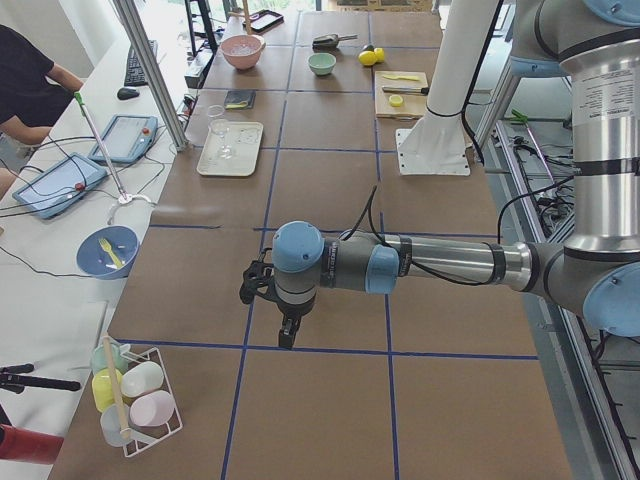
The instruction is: Pour ice into bowl
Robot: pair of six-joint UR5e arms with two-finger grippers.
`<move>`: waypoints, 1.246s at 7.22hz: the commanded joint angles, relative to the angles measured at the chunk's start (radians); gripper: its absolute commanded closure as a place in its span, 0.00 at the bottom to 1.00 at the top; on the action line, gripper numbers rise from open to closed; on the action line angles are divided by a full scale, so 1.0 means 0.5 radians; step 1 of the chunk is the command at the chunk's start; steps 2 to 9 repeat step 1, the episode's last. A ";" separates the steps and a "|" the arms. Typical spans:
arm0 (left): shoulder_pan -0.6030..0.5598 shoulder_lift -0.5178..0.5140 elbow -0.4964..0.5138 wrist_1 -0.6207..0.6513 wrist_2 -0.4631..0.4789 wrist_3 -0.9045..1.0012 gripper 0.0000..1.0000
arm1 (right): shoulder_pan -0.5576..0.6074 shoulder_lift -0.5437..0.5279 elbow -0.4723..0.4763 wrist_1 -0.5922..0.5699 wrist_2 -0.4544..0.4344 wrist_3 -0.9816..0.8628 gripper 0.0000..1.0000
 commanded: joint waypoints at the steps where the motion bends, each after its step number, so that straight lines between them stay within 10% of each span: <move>1: -0.003 0.000 0.000 -0.001 0.000 0.000 0.00 | 0.000 -0.010 0.008 0.003 0.002 0.000 0.00; 9: -0.003 0.000 0.000 -0.001 0.000 0.000 0.00 | 0.000 -0.010 0.008 0.003 0.002 0.000 0.00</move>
